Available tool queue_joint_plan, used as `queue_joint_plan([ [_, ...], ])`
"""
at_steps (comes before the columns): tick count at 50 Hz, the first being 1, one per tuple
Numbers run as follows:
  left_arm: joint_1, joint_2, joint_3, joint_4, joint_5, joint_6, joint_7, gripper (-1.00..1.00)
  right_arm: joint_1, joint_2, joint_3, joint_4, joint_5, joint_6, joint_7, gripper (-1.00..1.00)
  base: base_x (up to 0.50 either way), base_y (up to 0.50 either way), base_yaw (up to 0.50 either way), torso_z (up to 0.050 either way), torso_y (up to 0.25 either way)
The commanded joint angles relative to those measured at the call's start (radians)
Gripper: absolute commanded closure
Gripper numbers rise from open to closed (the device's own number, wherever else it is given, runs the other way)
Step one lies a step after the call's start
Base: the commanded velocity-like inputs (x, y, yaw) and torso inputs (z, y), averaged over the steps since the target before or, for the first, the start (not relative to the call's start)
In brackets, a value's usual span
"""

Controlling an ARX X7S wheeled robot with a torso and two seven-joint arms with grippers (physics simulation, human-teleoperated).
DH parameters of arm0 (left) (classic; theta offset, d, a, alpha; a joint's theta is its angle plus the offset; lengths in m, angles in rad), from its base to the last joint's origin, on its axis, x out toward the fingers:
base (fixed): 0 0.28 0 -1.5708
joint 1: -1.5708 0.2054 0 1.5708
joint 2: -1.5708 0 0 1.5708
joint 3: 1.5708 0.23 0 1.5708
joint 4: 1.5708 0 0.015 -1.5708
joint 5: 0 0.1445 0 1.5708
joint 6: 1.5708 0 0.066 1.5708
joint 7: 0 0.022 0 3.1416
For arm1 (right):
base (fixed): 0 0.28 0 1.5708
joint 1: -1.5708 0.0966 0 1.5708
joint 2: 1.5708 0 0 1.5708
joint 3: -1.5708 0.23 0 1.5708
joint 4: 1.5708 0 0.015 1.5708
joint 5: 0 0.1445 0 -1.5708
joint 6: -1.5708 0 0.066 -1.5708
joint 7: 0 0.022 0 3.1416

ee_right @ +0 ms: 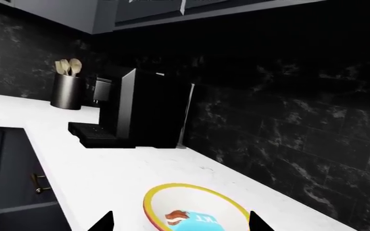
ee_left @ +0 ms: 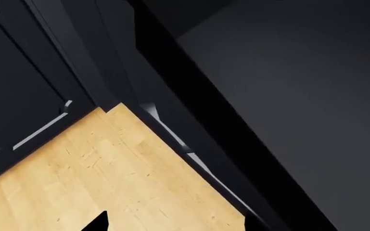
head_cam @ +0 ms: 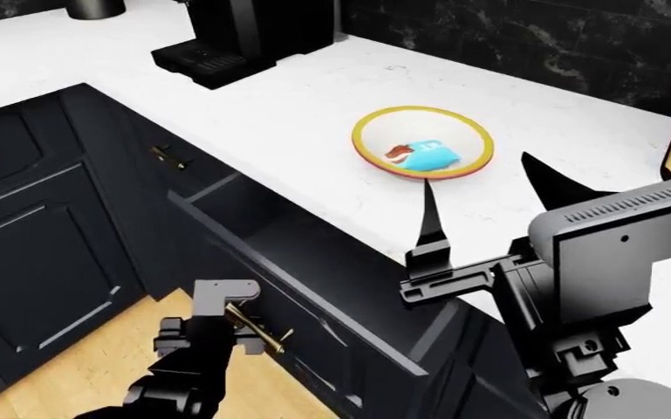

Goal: Place the bar in the bowl and close the drawer.

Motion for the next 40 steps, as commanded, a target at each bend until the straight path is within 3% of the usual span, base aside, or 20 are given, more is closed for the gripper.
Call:
queue_joint_plan([
  [1,-0.057,0.057,-0.092,0.004,0.168,0.055,0.077,-1.00,0.011,-0.008,-0.011,0.003,0.004,0.001,0.004,-1.00,0.00,0.00,0.00,0.000,0.011],
  [20,0.046,-0.095,-0.210,0.020,0.101,0.109,0.000,-1.00,0.027,-0.017,-0.029,0.009,0.004,0.001,0.006,-1.00,0.00,0.00,0.00,0.002,0.003],
  [40,0.268,-0.390,-0.315,0.381,0.013,0.227,-0.186,-1.00,0.032,-0.017,-0.040,0.003,0.006,-0.002,0.013,-1.00,0.00,0.00,0.00,0.000,0.000],
])
